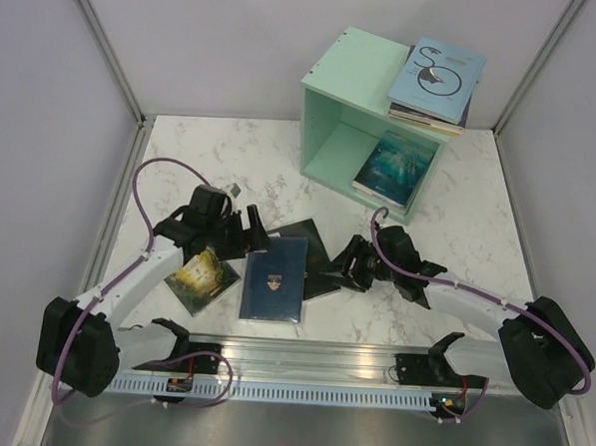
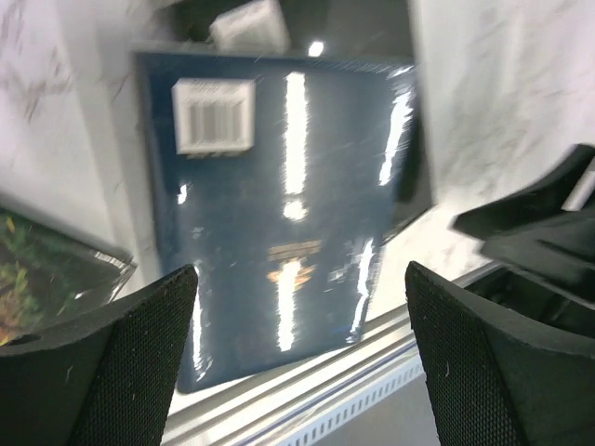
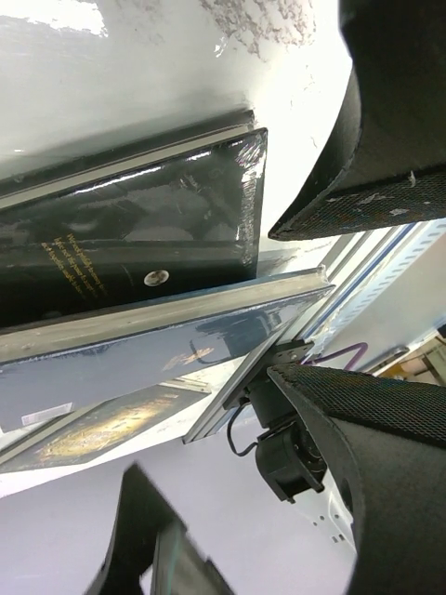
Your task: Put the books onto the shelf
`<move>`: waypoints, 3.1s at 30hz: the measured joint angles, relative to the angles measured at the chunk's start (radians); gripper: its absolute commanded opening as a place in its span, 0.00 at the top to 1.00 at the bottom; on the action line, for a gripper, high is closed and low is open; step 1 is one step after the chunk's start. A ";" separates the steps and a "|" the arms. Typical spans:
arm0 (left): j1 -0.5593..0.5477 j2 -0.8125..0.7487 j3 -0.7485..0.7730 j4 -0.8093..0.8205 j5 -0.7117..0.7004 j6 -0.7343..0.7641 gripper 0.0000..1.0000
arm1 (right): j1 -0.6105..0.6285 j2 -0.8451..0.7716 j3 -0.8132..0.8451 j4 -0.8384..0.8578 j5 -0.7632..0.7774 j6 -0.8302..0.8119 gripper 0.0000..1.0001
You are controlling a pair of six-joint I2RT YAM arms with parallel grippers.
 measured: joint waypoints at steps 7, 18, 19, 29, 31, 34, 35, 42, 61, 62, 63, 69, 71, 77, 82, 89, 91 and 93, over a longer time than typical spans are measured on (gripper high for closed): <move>0.014 0.188 -0.041 -0.064 -0.030 0.017 0.06 | 0.000 0.077 0.064 -0.009 -0.005 -0.010 0.40; 0.063 0.379 -0.016 0.050 0.024 0.024 0.09 | 0.022 0.209 0.175 0.019 -0.026 -0.017 0.42; 0.063 0.383 -0.016 0.060 0.032 0.024 0.09 | 0.028 0.223 0.175 0.025 -0.028 -0.014 0.43; 0.064 0.404 -0.022 0.143 0.094 0.023 0.13 | 0.076 0.395 0.250 0.067 -0.042 0.002 0.50; 0.067 0.403 -0.032 0.167 0.111 0.023 0.13 | 0.079 0.421 0.255 0.065 -0.041 -0.004 0.56; 0.068 0.398 -0.052 0.209 0.144 0.018 0.13 | 0.074 0.466 0.255 0.064 -0.050 -0.008 0.71; 0.070 0.392 -0.059 0.217 0.150 0.018 0.13 | 0.071 0.471 0.257 0.063 -0.056 -0.014 0.76; 0.087 0.340 -0.103 0.211 0.134 0.026 0.37 | 0.065 0.504 0.300 0.038 -0.090 -0.039 0.88; 0.109 0.219 -0.247 0.613 0.459 -0.184 0.60 | 0.031 0.574 0.358 0.014 -0.188 -0.050 0.90; 0.106 0.220 -0.251 0.656 0.482 -0.198 0.63 | 0.033 0.583 0.359 0.016 -0.177 -0.051 0.90; 0.104 0.219 -0.258 0.674 0.488 -0.201 0.69 | 0.033 0.590 0.360 0.011 -0.175 -0.050 0.90; 0.102 0.219 -0.267 0.779 0.576 -0.266 0.98 | 0.033 0.602 0.362 0.010 -0.175 -0.048 0.90; 0.102 0.219 -0.261 0.769 0.578 -0.264 0.98 | 0.033 0.602 0.362 0.011 -0.176 -0.048 0.88; 0.108 0.212 -0.163 0.566 0.554 -0.201 0.98 | 0.027 0.584 0.355 0.025 -0.180 -0.056 0.51; 0.102 0.196 -0.096 0.490 0.538 -0.187 0.98 | -0.006 0.479 0.299 0.016 -0.144 -0.081 0.37; 0.082 0.196 -0.054 0.467 0.528 -0.205 0.98 | -0.032 0.260 0.150 0.063 -0.130 -0.027 0.28; 0.085 0.196 -0.042 0.478 0.531 -0.225 0.98 | -0.049 0.183 0.090 0.119 -0.130 0.019 0.27; 0.092 0.196 -0.034 0.501 0.534 -0.254 0.98 | -0.060 0.115 0.035 0.175 -0.129 0.068 0.26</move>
